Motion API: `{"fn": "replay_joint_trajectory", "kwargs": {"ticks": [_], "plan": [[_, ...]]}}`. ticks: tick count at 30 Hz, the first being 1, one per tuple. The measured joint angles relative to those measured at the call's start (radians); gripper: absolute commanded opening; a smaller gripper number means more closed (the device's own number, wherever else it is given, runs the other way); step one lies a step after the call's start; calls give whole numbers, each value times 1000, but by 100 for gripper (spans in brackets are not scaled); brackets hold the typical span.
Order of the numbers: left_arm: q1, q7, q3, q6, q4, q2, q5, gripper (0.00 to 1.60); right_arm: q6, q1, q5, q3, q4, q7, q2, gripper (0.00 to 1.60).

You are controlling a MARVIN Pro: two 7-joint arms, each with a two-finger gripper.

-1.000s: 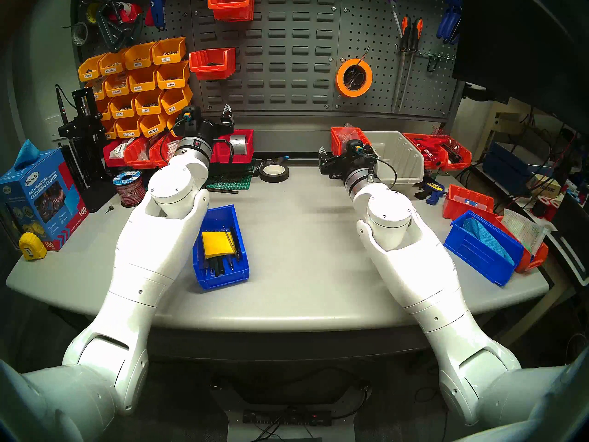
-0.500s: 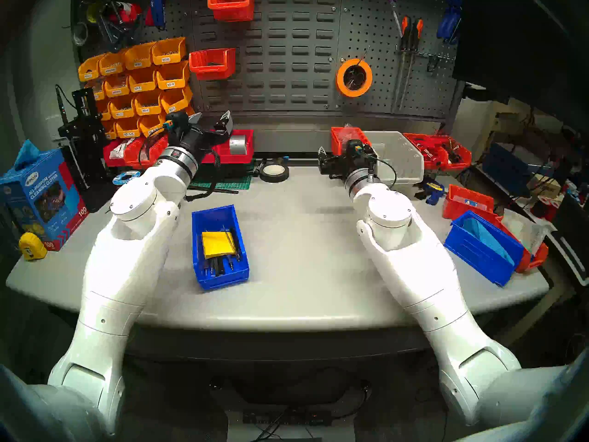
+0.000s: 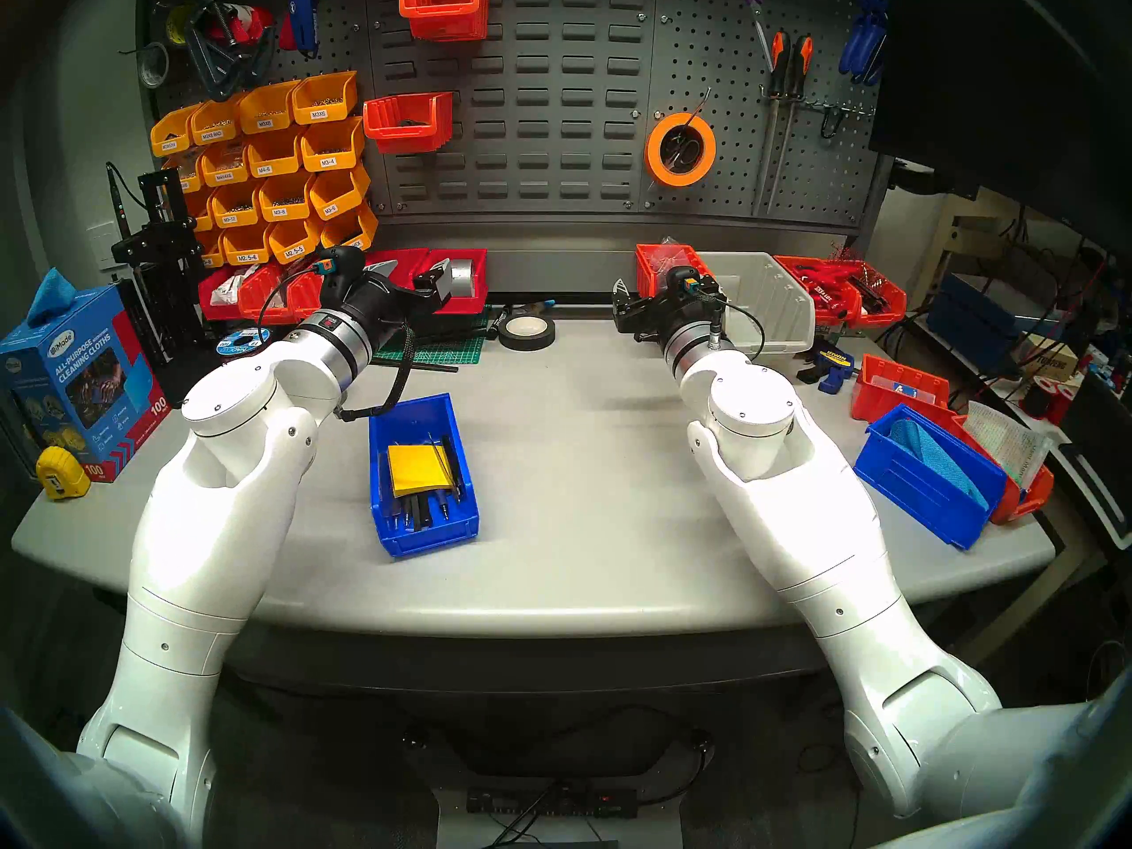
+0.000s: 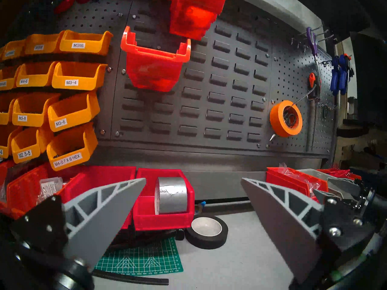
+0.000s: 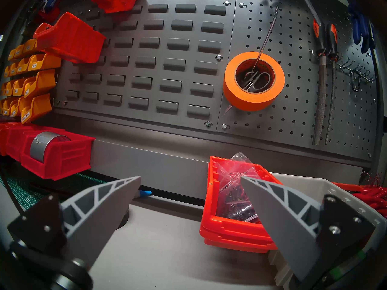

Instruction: Hang all the unorganized tool boxes onto the wall

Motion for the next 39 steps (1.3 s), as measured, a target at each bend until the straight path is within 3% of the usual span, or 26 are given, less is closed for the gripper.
{"fn": "replay_joint_trajectory", "kwargs": {"ticks": [9,33,39], "plan": [[-10,9,-2,38,-9,0,-10,160,0,-10,0,5,-9,-9,5,160],[-10,15,-1,34,-13,-14,-13,160,0,-15,0,6,-13,-14,11,160],[21,-3,-11,36,-66,8,-10,160,0,-15,0,6,-13,-14,11,160]]}}
